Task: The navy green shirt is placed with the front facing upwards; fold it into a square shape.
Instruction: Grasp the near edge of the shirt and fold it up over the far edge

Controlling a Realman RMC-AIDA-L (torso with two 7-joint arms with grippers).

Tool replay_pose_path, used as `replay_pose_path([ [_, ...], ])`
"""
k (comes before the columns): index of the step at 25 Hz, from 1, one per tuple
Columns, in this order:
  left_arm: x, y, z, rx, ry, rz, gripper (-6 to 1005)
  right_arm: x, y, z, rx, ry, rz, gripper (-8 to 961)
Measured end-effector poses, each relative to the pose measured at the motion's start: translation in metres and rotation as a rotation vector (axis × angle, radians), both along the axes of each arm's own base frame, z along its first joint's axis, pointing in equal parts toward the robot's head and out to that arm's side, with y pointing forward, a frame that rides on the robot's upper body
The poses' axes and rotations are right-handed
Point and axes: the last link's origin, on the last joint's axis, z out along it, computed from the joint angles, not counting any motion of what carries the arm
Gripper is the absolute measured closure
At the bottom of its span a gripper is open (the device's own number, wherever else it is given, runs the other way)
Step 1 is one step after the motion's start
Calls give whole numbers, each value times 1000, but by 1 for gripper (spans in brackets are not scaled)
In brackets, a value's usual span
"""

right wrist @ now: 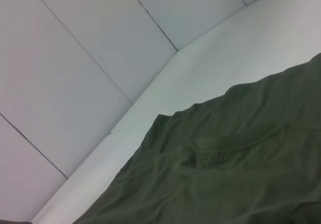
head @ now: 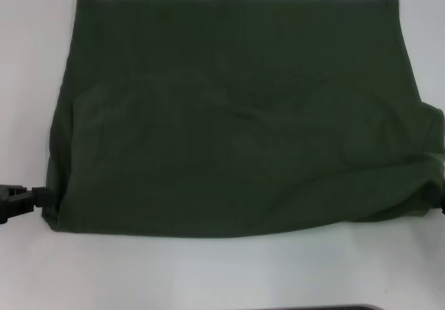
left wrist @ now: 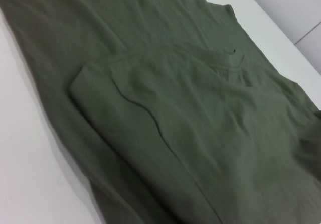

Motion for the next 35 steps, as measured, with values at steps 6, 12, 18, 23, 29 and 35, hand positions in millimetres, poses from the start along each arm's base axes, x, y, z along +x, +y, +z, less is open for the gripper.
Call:
replay_pose_path([
  [6, 2, -5, 2, -21, -22, -7, 877, 0, 3, 0, 1, -3, 1, 943],
  [12, 1, -10, 2, -22, -24, 2, 724, -1, 6, 1, 5, -4, 6, 943],
  [18, -2, -11, -1, -27, -16, 15, 479, -1, 9, 1, 7, -4, 10, 943],
  [23, -2, -12, -3, -34, -13, 17, 286, -1, 9, 2, 6, -5, 9, 944],
  [29, 2, -10, -12, -57, -21, 3, 207, -1, 9, 2, 7, -5, 9, 944],
  [35, 5, -7, -20, -80, -22, -14, 204, -2, 11, 1, 2, -2, 12, 944],
])
